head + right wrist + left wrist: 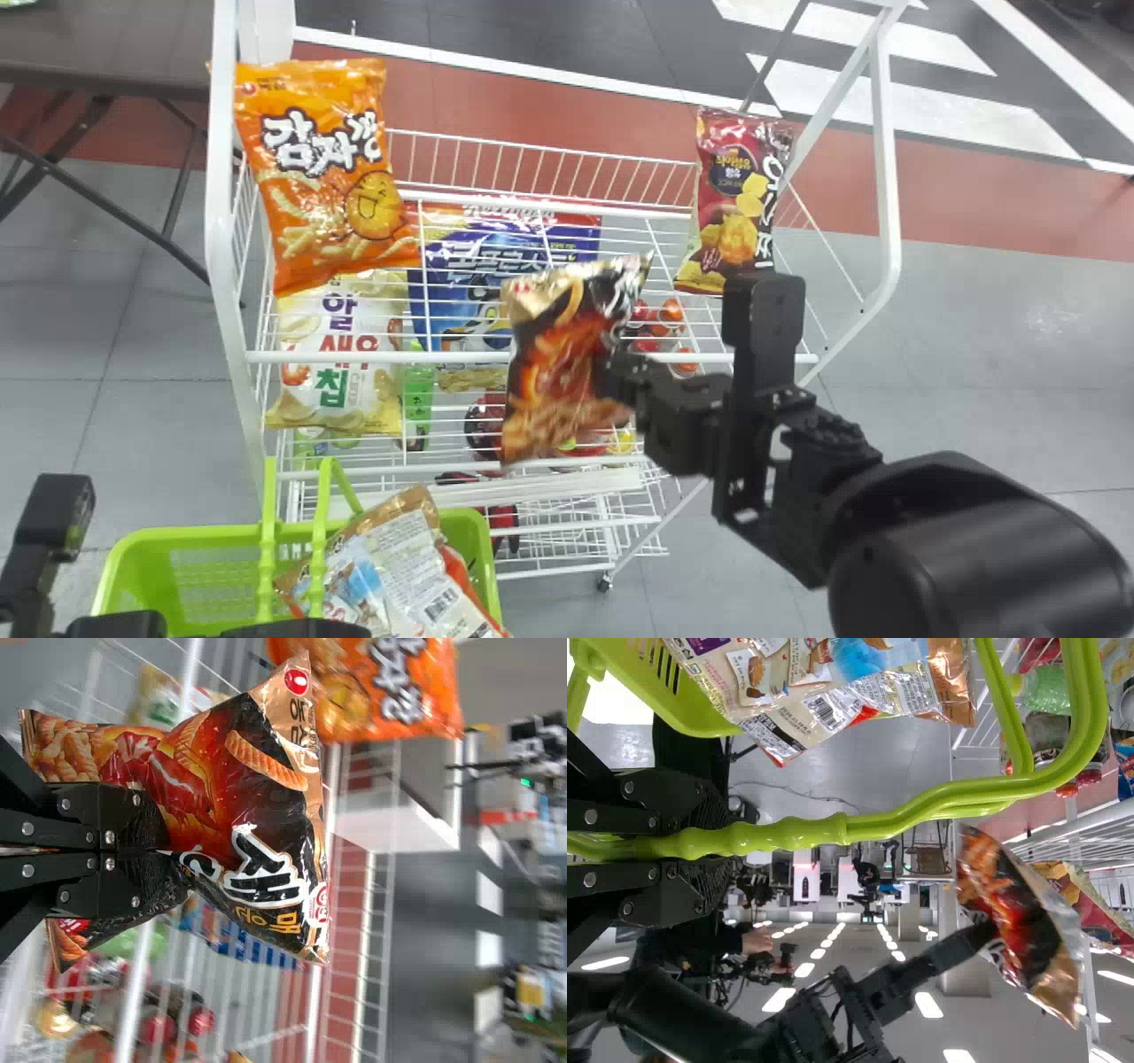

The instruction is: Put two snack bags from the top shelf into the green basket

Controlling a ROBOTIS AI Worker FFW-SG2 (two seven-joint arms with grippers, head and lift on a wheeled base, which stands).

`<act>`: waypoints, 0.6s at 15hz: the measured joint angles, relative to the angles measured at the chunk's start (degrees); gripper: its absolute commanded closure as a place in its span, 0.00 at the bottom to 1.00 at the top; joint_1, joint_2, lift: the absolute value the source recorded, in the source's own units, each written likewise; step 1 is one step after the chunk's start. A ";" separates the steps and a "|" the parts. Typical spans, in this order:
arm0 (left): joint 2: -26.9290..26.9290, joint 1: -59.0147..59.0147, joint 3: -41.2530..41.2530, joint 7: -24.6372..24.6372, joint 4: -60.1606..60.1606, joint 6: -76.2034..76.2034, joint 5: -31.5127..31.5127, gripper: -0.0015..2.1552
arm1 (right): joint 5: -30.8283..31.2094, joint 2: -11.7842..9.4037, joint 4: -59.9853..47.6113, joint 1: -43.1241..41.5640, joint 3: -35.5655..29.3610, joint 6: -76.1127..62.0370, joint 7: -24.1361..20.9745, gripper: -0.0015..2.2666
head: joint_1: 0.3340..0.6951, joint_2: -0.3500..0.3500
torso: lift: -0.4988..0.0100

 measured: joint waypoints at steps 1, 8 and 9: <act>-0.06 0.30 0.27 -0.02 -0.16 -0.01 0.13 1.00 | -0.58 -0.50 -1.26 0.47 0.84 3.57 0.19 0.94 | 1.00 0.07 | 0.98; -0.40 1.09 0.87 -0.03 -0.96 0.00 0.82 1.00 | 0.84 -2.25 5.89 1.33 16.48 3.31 -0.02 0.94 | 1.00 0.29 | 0.98; -0.41 1.27 0.87 0.01 -1.26 0.07 0.90 1.00 | 1.13 -2.03 8.15 1.19 18.61 1.59 -0.06 0.94 | 1.00 0.32 | 0.98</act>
